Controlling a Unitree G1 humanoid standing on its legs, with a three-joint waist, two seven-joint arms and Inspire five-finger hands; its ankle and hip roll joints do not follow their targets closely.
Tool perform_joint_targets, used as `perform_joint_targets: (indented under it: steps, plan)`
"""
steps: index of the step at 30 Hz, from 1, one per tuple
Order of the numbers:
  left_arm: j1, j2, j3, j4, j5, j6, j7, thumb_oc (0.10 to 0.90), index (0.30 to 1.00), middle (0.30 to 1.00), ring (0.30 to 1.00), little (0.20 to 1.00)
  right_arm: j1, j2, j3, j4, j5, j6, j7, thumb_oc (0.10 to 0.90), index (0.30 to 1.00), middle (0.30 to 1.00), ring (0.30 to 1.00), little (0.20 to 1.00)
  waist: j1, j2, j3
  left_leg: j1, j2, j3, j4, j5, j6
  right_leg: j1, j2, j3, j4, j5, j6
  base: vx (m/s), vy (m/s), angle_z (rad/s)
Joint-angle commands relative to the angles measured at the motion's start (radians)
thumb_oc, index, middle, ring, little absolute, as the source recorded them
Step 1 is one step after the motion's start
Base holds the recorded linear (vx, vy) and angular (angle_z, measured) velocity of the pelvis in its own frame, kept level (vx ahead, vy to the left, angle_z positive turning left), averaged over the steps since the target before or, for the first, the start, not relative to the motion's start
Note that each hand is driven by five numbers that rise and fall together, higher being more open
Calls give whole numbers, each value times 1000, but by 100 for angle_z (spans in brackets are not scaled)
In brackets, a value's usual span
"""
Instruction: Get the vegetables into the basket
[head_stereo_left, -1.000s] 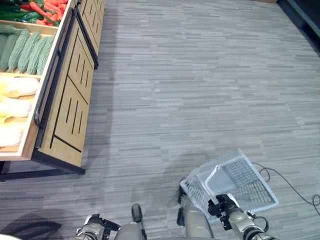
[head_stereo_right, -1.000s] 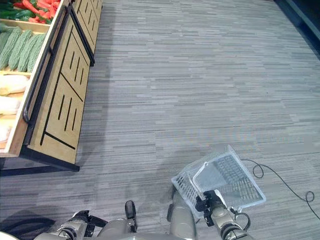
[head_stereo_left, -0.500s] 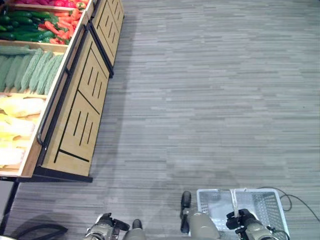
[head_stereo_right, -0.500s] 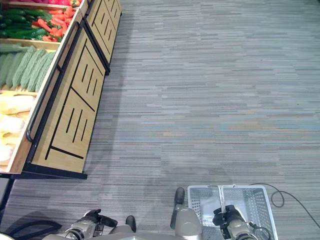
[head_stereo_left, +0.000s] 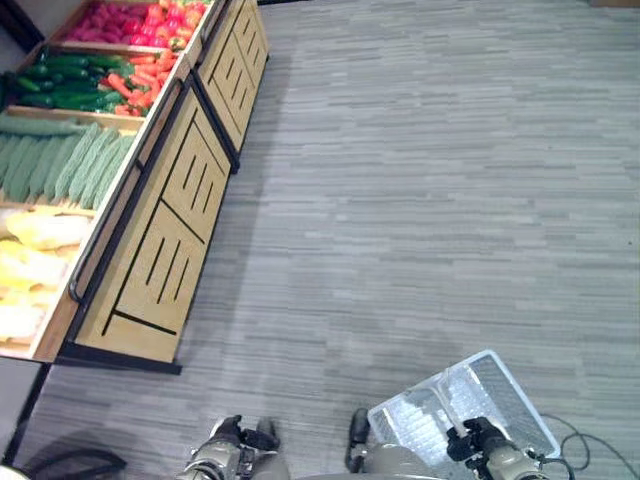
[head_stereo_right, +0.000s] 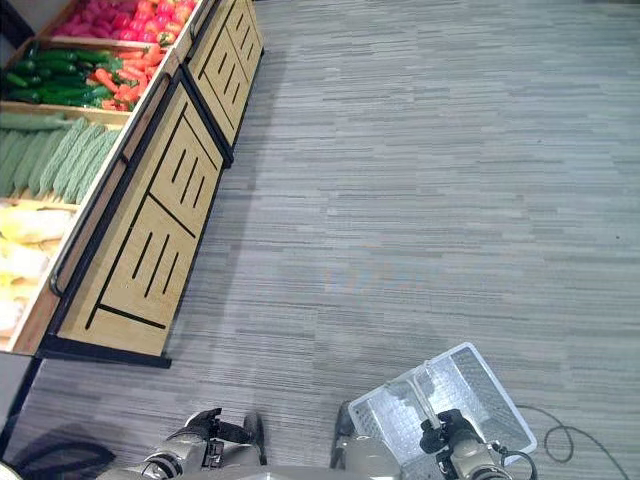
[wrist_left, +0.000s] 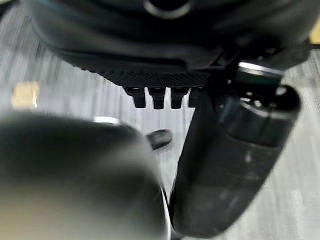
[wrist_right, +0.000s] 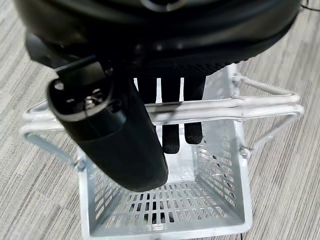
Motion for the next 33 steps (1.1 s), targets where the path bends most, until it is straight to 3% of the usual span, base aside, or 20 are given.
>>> perform_joint_targets:
  steps: [1, 6, 8, 9, 10, 15, 21, 26, 29, 33]
  plan:
    - [26, 20, -38, 51, 25, 29, 22, 900, 1000, 1000, 1000, 1000, 11, -61, -20, 1, 11, 0, -23, 400, 300, 300, 300, 300, 3, 22, 73, -12, -12, 58, 18, 28, 60, 35, -106, 96, 35, 7, 128, 100, 93, -48]
    - [30, 39, -18, 53, 16, 24, 27, 900, 1000, 1000, 1000, 1000, 1, -42, 1, 6, 9, -3, -19, 400, 300, 300, 300, 300, 32, -7, 71, -17, 16, 89, 10, 42, 63, 72, -111, 122, 29, -15, 144, 180, 184, -50]
    - [24, 54, -17, 55, 16, 21, 32, 900, 1000, 1000, 1000, 1000, -3, -25, 15, 12, -1, 0, -17, 400, 300, 300, 300, 300, 43, -36, 65, -8, -7, 102, 12, 20, 85, 77, -146, 141, 27, -14, 164, 183, 278, -22]
    - [24, 54, -17, 55, 16, 21, 32, 900, 1000, 1000, 1000, 1000, -3, -25, 15, 12, -1, 0, -17, 400, 300, 300, 300, 300, 44, -37, 65, -7, -7, 104, 12, 19, 86, 76, -148, 142, 27, -14, 165, 166, 310, -14]
    - [16, 66, -18, 52, 16, 17, 37, 900, 1000, 1000, 1000, 1000, -12, -15, 29, 13, -14, 1, -13, 400, 300, 300, 300, 300, 54, -58, 64, -6, -30, 115, 15, -4, 103, 62, -177, 153, 36, -2, 186, 110, 251, -10]
    - [4, 89, -14, 48, 17, 16, 40, 900, 1000, 1000, 1000, 1000, -22, 3, 42, 3, -25, 5, -8, 400, 300, 300, 300, 300, 70, -90, 62, 13, -73, 138, 20, -47, 134, 38, -229, 159, 69, 32, 222, 121, 222, 4]
    - [10, 121, 9, 53, 21, 21, 40, 900, 1000, 1000, 1000, 1000, -26, 24, 36, -11, -24, 6, 1, 400, 300, 300, 300, 300, 94, -130, 53, 50, -135, 151, 50, -119, 174, 27, -294, 160, 123, 145, 261, 107, 168, -8]
    - [4, 125, 11, 47, 15, 19, 39, 900, 1000, 1000, 1000, 1000, -27, 27, 35, -14, -27, 5, 13, 400, 300, 300, 300, 300, 104, -132, 53, 68, -173, 124, 53, -145, 203, 17, -310, 180, 214, 200, 260, 76, 150, 8]
    - [-2, 127, 8, 49, 11, 21, 35, 900, 1000, 1000, 1000, 1000, -28, 31, 43, -18, -20, 1, 16, 400, 300, 300, 300, 300, 104, -112, 65, 106, -186, 84, 37, -156, 215, -25, -279, 210, 321, 187, 242, 108, 104, 42]
    - [-7, 127, 2, 53, 11, 24, 32, 900, 1000, 1000, 1000, 1000, -27, 29, 44, -16, -19, 1, 16, 400, 300, 300, 300, 300, 88, -90, 80, 149, -183, 43, 20, -160, 206, -88, -247, 178, 279, 136, 212, 156, 20, 53]
